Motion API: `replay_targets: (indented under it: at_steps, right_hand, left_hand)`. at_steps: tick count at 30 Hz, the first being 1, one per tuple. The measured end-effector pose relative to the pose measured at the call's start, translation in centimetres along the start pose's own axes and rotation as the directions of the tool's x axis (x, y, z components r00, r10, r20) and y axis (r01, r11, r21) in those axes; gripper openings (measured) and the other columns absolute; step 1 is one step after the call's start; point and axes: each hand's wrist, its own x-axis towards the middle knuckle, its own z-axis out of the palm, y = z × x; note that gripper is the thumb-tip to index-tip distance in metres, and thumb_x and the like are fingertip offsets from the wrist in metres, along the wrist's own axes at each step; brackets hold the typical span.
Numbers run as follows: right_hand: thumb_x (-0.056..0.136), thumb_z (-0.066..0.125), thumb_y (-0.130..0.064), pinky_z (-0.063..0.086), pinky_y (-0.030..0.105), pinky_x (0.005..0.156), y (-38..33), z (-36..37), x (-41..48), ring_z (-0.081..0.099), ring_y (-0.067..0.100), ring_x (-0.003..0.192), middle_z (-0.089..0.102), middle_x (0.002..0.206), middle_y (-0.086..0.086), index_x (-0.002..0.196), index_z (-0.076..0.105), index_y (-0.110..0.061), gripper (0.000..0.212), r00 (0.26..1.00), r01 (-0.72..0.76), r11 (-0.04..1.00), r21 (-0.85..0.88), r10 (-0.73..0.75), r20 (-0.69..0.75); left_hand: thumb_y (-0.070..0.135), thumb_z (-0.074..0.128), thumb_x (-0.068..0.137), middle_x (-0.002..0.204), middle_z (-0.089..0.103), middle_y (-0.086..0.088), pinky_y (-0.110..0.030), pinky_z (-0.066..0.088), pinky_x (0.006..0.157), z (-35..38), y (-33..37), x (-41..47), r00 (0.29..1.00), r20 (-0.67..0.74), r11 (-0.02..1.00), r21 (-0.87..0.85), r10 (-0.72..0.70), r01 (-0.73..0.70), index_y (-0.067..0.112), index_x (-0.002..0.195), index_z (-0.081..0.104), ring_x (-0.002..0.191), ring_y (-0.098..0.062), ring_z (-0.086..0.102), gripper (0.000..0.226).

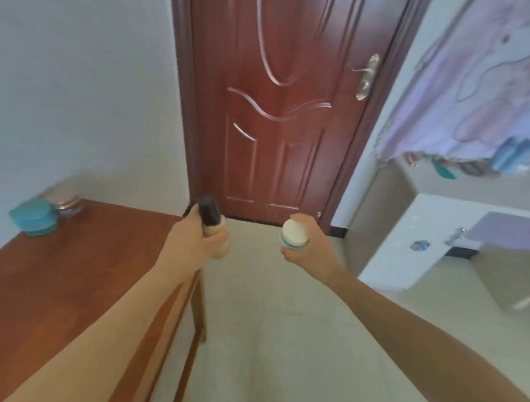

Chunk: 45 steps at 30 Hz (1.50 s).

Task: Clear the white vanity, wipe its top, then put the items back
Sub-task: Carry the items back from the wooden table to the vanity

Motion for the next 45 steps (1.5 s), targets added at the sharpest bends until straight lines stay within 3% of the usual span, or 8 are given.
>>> replay_targets:
  at_steps: [4, 8, 14, 19, 23, 27, 33, 45]
  right_hand:
    - [0.072, 0.073, -0.007, 0.034, 0.015, 0.084, 4.2, -9.3, -6.5, 0.047, 0.011, 0.101, 0.048, 0.112, -0.007, 0.122, 0.046, -0.015, 0.058, 0.974, -0.132, 0.991, 0.015, 0.133, -0.183]
    - [0.071, 0.072, -0.009, 0.04, 0.022, 0.089, 9.4, -19.1, -14.0, 0.05, 0.013, 0.105, 0.049, 0.114, -0.009, 0.113, 0.043, -0.029, 0.055, 0.913, -0.231, 0.973, -0.008, 0.214, -0.347]
    - [0.075, 0.069, -0.009, 0.039, 0.003, 0.061, 13.3, -32.5, -22.8, 0.05, 0.004, 0.085, 0.047, 0.1, -0.017, 0.113, 0.039, -0.029, 0.052, 0.855, -0.328, 0.943, -0.048, 0.275, -0.439]
    - [0.072, 0.069, -0.009, 0.049, 0.031, 0.078, 15.7, -39.7, -28.0, 0.05, 0.015, 0.096, 0.047, 0.111, -0.007, 0.114, 0.04, -0.028, 0.054, 0.794, -0.384, 0.922, -0.046, 0.304, -0.526]
    - [0.073, 0.069, -0.009, 0.051, 0.027, 0.068, 16.7, -44.0, -30.0, 0.05, 0.015, 0.09, 0.049, 0.109, -0.003, 0.111, 0.038, -0.032, 0.054, 0.746, -0.403, 0.915, -0.012, 0.321, -0.583]
    - [0.073, 0.068, -0.007, 0.047, 0.019, 0.057, 18.0, -47.0, -31.0, 0.05, 0.012, 0.086, 0.049, 0.11, -0.001, 0.108, 0.037, -0.033, 0.053, 0.706, -0.404, 0.914, 0.024, 0.329, -0.627]
    - [0.073, 0.07, -0.01, 0.043, 0.016, 0.063, 20.7, -52.2, -28.2, 0.05, 0.012, 0.087, 0.048, 0.101, -0.006, 0.107, 0.037, -0.034, 0.052, 0.667, -0.451, 0.892, -0.018, 0.324, -0.671]
    - [0.073, 0.069, -0.013, 0.045, 0.012, 0.056, 32.5, -62.1, -16.0, 0.052, 0.008, 0.079, 0.051, 0.097, -0.007, 0.097, 0.036, -0.043, 0.051, 0.655, -0.535, 0.844, 0.034, 0.44, -0.614]
  left_hand:
    - [0.017, 0.063, 0.082, 0.07, 0.051, -0.001, -0.013, 0.041, 0.051, 7.9, 7.1, -0.9, 0.958, 0.212, 0.981, -0.02, 0.193, -0.193, 0.032, 0.076, 0.039, 0.059, -0.018, 0.049, 0.029]
    - [0.01, 0.062, 0.077, 0.061, 0.046, -0.007, -0.03, 0.039, 0.052, 16.7, 13.9, -4.1, 0.829, 0.414, 0.881, -0.438, 0.376, -0.181, 0.022, 0.066, 0.039, 0.054, -0.022, 0.045, 0.027]
    - [0.029, 0.062, 0.078, 0.079, 0.058, -0.006, -0.03, 0.045, 0.067, 30.0, 23.8, -10.7, 0.783, 0.467, 0.91, -0.248, 0.412, -0.331, 0.016, 0.093, 0.045, 0.072, -0.025, 0.055, 0.026]
    - [0.036, 0.047, 0.063, 0.08, 0.057, -0.003, -0.033, 0.047, 0.07, 37.3, 32.2, -15.3, 0.63, 0.584, 0.858, -0.307, 0.512, -0.413, 0.024, 0.091, 0.041, 0.073, -0.023, 0.054, 0.032]
    - [0.031, 0.044, 0.06, 0.061, 0.042, -0.001, -0.038, 0.039, 0.064, 41.3, 35.7, -15.2, 0.511, 0.63, 0.812, -0.457, 0.584, -0.364, 0.03, 0.069, 0.028, 0.059, -0.02, 0.039, 0.018]
    - [0.042, 0.047, 0.061, 0.069, 0.054, -0.004, -0.041, 0.05, 0.073, 44.3, 39.3, -14.1, 0.524, 0.607, 0.801, -0.422, 0.597, -0.424, 0.03, 0.074, 0.039, 0.064, -0.025, 0.052, 0.019]
    - [0.046, 0.045, 0.062, 0.066, 0.057, -0.002, -0.052, 0.049, 0.081, 50.1, 43.9, -9.9, 0.485, 0.584, 0.759, -0.516, 0.651, -0.397, 0.027, 0.067, 0.035, 0.069, -0.029, 0.058, 0.021]
    - [0.036, 0.043, 0.07, 0.058, 0.053, 0.006, -0.034, 0.042, 0.066, 65.1, 48.9, 1.6, 0.489, 0.579, 0.754, -0.562, 0.653, -0.341, 0.027, 0.066, 0.035, 0.058, -0.014, 0.048, 0.013]
